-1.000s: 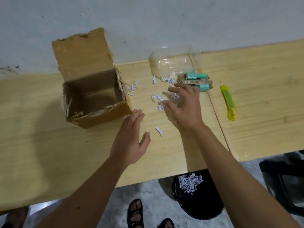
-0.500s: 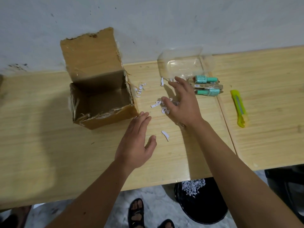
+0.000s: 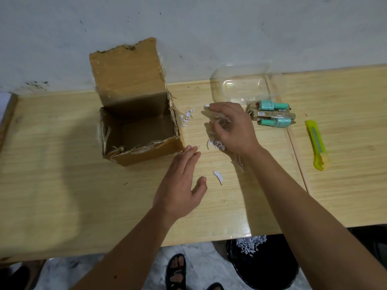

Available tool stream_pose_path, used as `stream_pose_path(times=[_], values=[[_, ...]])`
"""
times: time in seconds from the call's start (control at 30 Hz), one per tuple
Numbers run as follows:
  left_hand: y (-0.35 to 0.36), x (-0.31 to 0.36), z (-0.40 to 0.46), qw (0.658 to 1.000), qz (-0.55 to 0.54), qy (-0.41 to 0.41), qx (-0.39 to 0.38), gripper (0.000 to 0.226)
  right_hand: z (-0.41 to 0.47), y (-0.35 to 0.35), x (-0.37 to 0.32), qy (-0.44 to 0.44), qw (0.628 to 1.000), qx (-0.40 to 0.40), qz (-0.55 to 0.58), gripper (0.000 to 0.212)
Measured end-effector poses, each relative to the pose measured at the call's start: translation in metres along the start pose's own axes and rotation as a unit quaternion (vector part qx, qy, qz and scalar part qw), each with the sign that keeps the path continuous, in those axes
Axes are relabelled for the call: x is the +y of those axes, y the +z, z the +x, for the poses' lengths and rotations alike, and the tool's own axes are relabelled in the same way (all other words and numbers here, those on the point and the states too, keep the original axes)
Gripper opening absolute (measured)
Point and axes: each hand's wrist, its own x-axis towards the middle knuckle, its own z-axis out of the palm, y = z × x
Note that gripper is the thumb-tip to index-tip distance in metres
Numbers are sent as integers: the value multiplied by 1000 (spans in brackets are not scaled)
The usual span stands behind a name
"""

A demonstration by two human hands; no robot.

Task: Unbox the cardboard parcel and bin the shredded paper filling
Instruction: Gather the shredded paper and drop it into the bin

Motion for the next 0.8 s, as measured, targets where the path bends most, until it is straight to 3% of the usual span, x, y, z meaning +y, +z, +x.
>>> stream_pose_path(times=[0.13, 0.37, 0.6, 0.7, 0.8], values=[[1, 0, -1, 1000, -10, -8, 19, 56, 14, 3, 2, 18, 996, -89, -3, 51], [-1, 2, -2, 999, 10, -29, 23, 59, 4, -7, 6, -18, 995, -98, -15, 31], [2, 0, -2, 999, -5, -40, 24, 61, 37, 18, -26, -65, 980, -187, -20, 47], [4, 0, -2, 999, -9, -38, 22, 61, 38, 32, -30, -93, 976, -180, -81, 38], [3, 0, -1, 999, -11, -34, 22, 60, 34, 37, -28, -88, 979, -165, -78, 16]])
